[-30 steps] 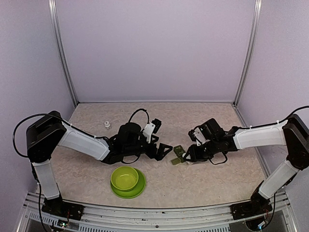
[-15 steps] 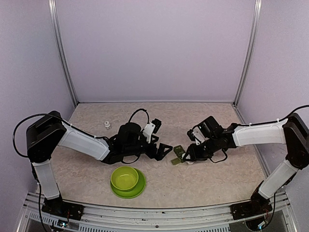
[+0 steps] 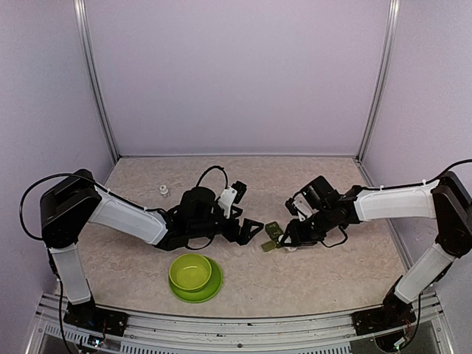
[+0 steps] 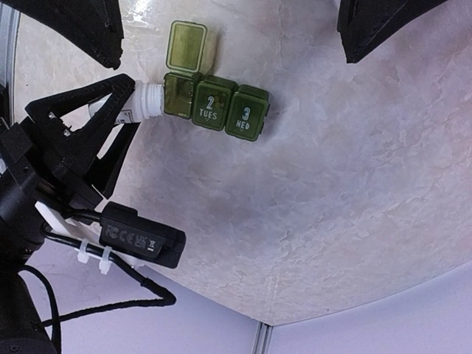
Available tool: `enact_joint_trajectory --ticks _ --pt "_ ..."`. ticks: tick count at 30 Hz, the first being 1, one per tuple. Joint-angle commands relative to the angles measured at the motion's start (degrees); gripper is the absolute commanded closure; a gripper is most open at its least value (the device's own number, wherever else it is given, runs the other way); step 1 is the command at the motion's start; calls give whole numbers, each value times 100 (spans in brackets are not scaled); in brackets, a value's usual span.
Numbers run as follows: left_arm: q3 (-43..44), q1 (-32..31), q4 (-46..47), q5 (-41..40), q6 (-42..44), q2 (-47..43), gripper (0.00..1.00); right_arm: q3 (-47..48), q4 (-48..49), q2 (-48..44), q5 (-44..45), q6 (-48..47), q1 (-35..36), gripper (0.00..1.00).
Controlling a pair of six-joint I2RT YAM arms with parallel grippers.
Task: Sort the pills into containers
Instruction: Pour the pill into the compartment of the pill container.
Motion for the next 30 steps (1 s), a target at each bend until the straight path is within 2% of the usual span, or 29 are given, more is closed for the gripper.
enact_joint_trajectory --ticks 1,30 --pt "29 0 -29 -11 81 -152 1 206 -208 176 -72 -76 -66 100" --pt "40 -1 -20 -12 96 -122 1 605 -812 444 -297 -331 -213 100"
